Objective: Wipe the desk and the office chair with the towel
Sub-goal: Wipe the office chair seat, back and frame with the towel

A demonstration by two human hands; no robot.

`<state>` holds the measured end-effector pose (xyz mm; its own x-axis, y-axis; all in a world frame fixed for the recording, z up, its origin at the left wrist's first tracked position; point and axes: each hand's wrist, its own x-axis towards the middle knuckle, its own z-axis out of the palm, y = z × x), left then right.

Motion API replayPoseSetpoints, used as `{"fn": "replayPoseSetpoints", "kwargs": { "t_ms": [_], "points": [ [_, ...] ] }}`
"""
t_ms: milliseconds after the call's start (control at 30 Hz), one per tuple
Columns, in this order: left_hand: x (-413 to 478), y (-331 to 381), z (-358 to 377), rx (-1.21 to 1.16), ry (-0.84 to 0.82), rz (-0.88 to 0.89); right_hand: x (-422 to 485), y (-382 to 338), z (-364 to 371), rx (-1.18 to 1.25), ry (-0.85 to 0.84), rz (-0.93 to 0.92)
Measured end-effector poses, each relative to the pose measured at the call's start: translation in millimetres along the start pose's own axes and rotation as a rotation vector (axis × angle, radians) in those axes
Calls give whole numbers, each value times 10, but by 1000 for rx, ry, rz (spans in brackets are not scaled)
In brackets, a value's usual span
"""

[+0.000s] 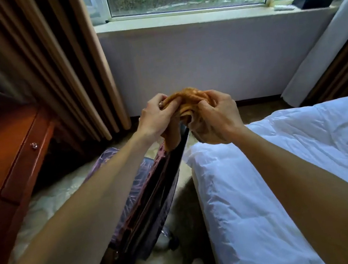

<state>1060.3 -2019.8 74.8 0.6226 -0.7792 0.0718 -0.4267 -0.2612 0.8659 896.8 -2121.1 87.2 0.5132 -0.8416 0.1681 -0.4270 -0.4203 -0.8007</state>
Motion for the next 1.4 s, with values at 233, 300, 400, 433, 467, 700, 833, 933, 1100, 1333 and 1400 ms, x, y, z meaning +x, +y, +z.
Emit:
{"fn": "replayPoseSetpoints", "kwargs": {
  "t_ms": [233, 300, 400, 433, 467, 700, 833, 933, 1100, 1333, 1400],
  "points": [
    [386, 239, -75, -328, 114, -292, 669, -53, 94, 430, -358, 88],
    [426, 291, -171, -408, 151, -323, 739, -144, 169, 725, -510, 201],
    [404, 408, -321, -438, 236, -239, 866, -293, 275, 817, -570, 246],
    [391, 467, -373, -419, 275, -192, 892, -359, 316, 783, -541, 252],
    [381, 530, -414, -394, 310, -150, 902, -420, 365, 751, -511, 265],
    [259, 910, -567, -308, 407, -8, 744, -741, 630, 845, -351, 269],
    [122, 796, -627, 224, 332, 121, 624, -836, 620, 1403, -667, 398],
    [-9, 599, -658, 726, 312, 185, 521, -935, 662, 1362, -680, 388],
    [-159, 396, -661, 536, 74, 178, 342, -982, 730, 1130, -407, 485],
    [-464, 167, -784, 451, 27, 31, 501, -746, 395, 929, -56, 415],
    [-667, 37, -705, 571, -134, -16, 600, -628, 247, 675, 71, 250]
  ]
}}
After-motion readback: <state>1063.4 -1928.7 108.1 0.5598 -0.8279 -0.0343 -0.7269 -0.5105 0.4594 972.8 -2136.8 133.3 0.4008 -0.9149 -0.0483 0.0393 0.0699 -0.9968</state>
